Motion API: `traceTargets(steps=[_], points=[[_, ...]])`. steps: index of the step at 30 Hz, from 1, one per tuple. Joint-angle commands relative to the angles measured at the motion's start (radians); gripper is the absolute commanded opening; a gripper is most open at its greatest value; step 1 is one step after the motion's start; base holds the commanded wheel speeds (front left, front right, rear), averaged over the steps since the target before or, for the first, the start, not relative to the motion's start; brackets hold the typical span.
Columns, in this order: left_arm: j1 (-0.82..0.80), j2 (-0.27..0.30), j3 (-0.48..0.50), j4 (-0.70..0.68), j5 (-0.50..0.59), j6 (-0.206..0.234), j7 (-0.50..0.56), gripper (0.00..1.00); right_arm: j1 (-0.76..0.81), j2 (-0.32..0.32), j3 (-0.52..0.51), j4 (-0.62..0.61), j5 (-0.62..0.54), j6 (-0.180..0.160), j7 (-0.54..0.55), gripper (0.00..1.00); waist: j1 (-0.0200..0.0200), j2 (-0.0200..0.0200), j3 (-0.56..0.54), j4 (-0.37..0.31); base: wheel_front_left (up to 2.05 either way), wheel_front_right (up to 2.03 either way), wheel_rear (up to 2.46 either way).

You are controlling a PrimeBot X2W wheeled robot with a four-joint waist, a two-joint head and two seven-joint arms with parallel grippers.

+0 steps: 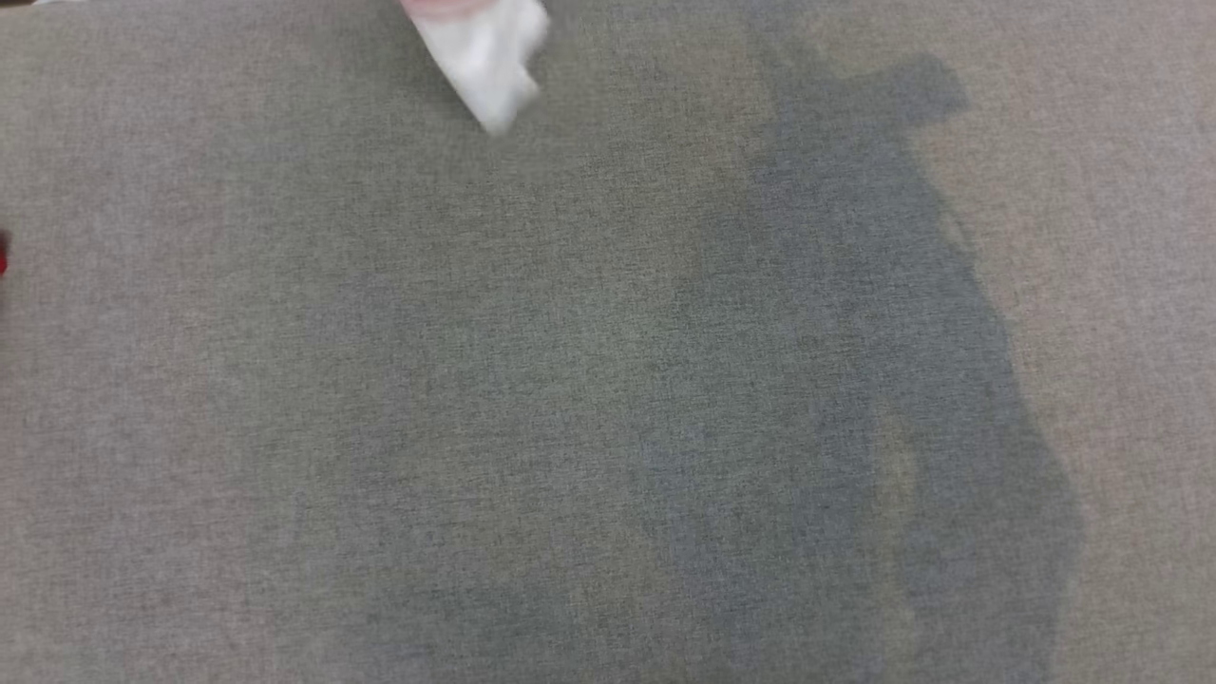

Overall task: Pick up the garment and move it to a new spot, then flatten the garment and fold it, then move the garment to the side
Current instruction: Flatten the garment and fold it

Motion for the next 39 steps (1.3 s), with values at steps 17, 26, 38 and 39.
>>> traceTargets(steps=[17, 26, 38, 39], points=[[0.139, -0.043, -0.238, 0.127, -0.173, -0.015, 0.092, 0.0, 0.166, -0.102, 0.223, -0.014, 0.121, 0.0, 0.067, 0.0, 0.0, -0.0004, -0.045, 0.037, 0.0, 0.0, 0.0], [0.48, 0.159, -0.457, -0.125, -0.484, -0.015, 0.325, 0.0, 0.443, -0.209, 0.437, -0.17, 0.226, 0.0, 0.246, 0.0, 0.0, -0.0004, -0.207, 0.029, 0.0, 0.0, 0.0], [0.905, 0.415, -0.597, -0.569, -0.788, 0.034, 0.725, 0.0, 0.743, -0.335, 0.593, -0.35, 0.286, 0.0, 0.481, 0.0, 0.0, -0.0004, -0.409, 0.021, 0.0, 0.0, 0.0], [0.936, 0.435, -0.602, -0.616, -0.808, 0.053, 0.745, 0.0, 0.765, -0.348, 0.596, -0.374, 0.29, 0.0, 0.492, 0.0, 0.0, -0.0004, -0.418, 0.022, 0.0, 0.0, 0.0]])
